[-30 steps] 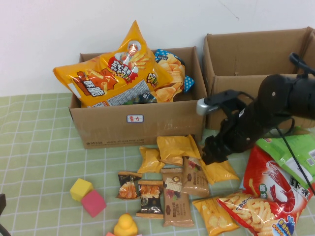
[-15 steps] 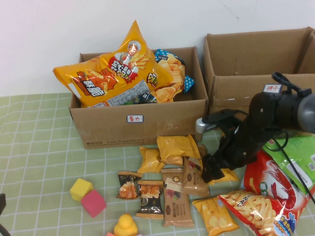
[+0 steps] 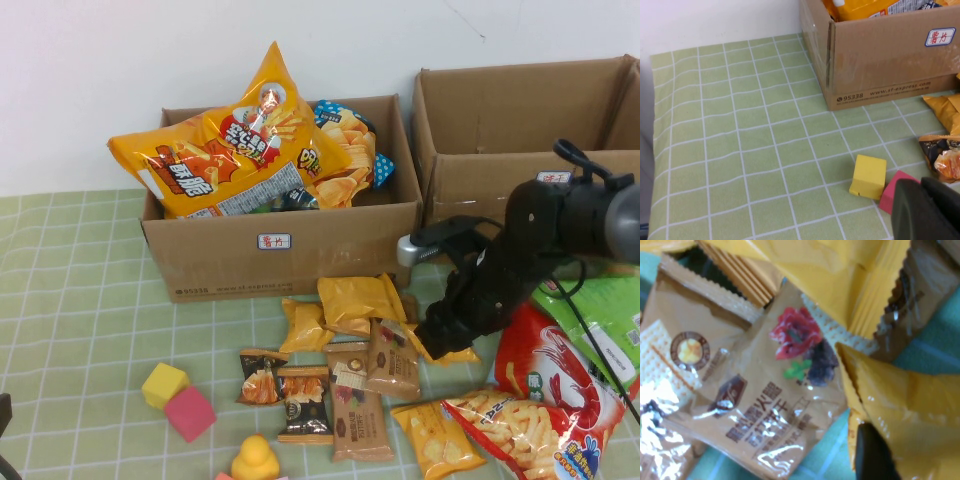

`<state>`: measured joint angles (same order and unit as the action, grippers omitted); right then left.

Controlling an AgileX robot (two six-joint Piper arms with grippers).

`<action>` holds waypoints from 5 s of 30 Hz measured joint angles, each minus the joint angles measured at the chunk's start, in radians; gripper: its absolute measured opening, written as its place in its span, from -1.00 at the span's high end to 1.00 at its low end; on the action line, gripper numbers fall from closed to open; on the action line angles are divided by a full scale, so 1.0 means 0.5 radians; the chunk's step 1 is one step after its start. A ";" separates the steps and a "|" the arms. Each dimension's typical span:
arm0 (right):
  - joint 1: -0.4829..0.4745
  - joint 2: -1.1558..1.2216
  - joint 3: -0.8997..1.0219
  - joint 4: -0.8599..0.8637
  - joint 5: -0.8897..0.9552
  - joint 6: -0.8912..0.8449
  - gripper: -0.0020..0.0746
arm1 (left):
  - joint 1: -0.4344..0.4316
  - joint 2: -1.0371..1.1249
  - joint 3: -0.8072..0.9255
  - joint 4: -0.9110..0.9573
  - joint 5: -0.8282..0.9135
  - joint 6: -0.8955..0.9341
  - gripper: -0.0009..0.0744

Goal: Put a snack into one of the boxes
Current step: Pick up the biscuit, then place the biscuit in the biscuit box, then pick up the biscuit

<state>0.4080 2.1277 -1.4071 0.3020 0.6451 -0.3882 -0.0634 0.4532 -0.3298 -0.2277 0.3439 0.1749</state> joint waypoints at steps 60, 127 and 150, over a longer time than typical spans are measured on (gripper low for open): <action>-0.204 0.111 -1.474 -0.955 0.447 1.166 0.02 | 0.000 0.000 0.143 0.000 -0.227 -0.021 0.98; -0.223 -1.073 0.651 -0.270 -0.743 0.425 0.94 | 0.000 0.000 0.143 -0.008 -0.227 -0.017 0.98; -0.354 -0.427 0.599 0.125 -0.678 0.008 0.95 | 0.000 0.000 0.148 -0.008 -0.214 -0.017 0.98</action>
<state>0.2310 1.9143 -1.1078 0.3644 0.3059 -0.3844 -0.0634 0.4532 -0.2561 -0.2318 0.2371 0.1663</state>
